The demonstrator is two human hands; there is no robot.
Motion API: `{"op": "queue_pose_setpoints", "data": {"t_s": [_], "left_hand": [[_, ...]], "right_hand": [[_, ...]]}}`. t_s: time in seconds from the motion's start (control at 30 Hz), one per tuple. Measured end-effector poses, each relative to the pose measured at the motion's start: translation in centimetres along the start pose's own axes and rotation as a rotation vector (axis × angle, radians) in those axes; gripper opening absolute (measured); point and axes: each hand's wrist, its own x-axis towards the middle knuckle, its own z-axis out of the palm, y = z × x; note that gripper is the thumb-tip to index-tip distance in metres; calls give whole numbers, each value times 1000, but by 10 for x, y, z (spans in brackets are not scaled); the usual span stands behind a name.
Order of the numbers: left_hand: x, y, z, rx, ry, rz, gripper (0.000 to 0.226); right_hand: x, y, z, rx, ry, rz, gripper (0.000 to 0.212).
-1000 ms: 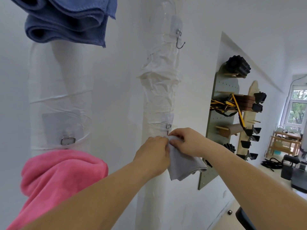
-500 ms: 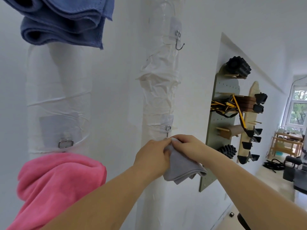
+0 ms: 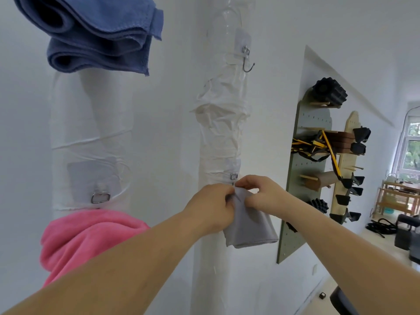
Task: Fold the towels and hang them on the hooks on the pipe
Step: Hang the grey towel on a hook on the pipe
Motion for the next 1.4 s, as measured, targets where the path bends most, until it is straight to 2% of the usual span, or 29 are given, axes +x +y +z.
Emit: {"op": "queue_pose_setpoints", "data": {"t_s": [0.13,0.2,0.3,0.47,0.67,0.83,0.93,1.07,1.17,1.3,1.4], "left_hand": [[2,-3,3,32,19,20,13],[4,-4,7,76,29,31,24],[3,-2,8,73,103,3,32],[13,4,8,296,141,58,32],[12,0,20,126,223,16,14],[4,-3,32,41,260,28,21],[2,-3,29,63,218,19,20],[2,5,19,191,145,18,26],[2,9,10,160,125,11,25],[-1,9,4,143,100,26,25],[-6,10,1,128,93,37,16]], "right_hand": [[-3,6,0,-243,3,-96,53],[0,11,5,-302,59,-143,46],[5,15,9,-216,107,-185,37],[13,15,3,-84,83,-179,23],[8,31,12,69,91,-103,10],[0,29,15,150,69,-55,11],[-3,21,10,131,25,-18,13],[-4,6,-1,126,-20,72,32],[-3,1,-2,79,18,58,45],[-6,-5,2,96,36,18,40],[-8,-6,4,85,46,13,40]]}}
